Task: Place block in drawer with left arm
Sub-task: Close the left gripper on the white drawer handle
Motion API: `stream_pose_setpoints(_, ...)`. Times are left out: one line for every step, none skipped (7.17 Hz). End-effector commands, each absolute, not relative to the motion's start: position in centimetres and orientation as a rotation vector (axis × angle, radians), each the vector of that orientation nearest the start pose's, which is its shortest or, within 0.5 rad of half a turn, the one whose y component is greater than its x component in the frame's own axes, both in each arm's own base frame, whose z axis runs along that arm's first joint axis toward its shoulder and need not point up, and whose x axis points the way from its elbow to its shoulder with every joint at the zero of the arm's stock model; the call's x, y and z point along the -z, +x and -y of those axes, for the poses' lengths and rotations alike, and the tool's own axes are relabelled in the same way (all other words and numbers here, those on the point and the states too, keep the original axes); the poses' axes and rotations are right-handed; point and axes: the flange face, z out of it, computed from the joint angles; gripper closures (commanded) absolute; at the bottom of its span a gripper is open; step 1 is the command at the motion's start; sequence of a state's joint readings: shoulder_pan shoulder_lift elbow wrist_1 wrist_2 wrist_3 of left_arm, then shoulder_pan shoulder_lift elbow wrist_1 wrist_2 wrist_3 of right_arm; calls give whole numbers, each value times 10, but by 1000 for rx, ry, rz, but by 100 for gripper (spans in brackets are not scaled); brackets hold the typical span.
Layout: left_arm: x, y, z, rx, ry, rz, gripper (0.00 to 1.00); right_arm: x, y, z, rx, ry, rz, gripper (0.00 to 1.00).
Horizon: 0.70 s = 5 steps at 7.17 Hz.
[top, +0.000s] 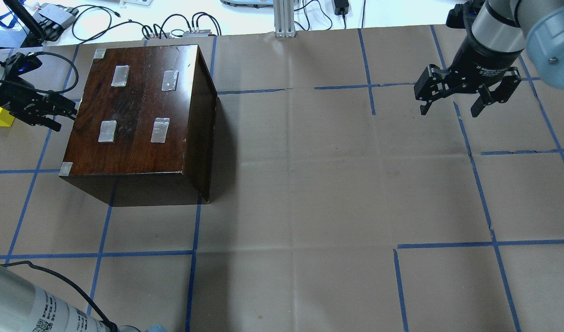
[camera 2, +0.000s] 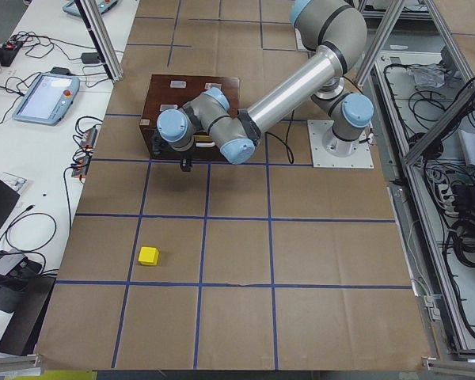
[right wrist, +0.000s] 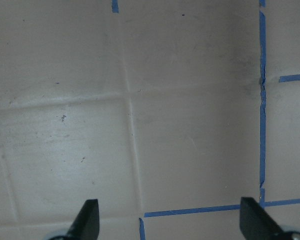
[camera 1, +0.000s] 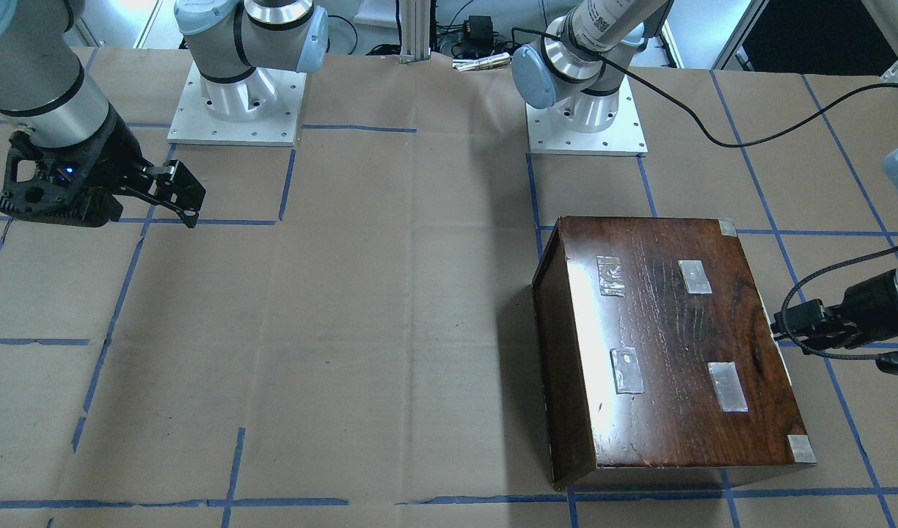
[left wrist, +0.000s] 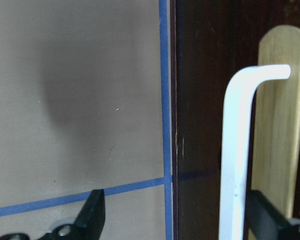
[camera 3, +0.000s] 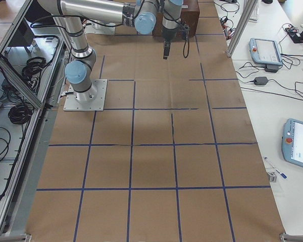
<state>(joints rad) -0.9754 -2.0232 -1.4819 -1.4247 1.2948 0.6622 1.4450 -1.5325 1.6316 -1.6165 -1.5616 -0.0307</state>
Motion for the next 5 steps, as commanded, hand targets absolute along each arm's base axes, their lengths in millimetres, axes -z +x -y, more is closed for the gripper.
stream_pose_setpoints(-290,222,609,-43,64,-3472,1,-443,70,513,-85,149,-3123,0)
stream_pose_setpoints(-291,223,610,-41,65,-3469,1,-443,70,514,-83,149,-3124,0)
stream_pose_setpoints(-293,226,610,-52,66,-3450,1,-443,70,514,-83,149,-3124,0)
stream_pose_setpoints(-293,229,609,-48,62,-3447,1,-443,70,514,-83,149,-3124,0)
stream_pose_setpoints(-294,245,604,-28,22,-3443,1,-443,70,514,-83,149,-3124,0)
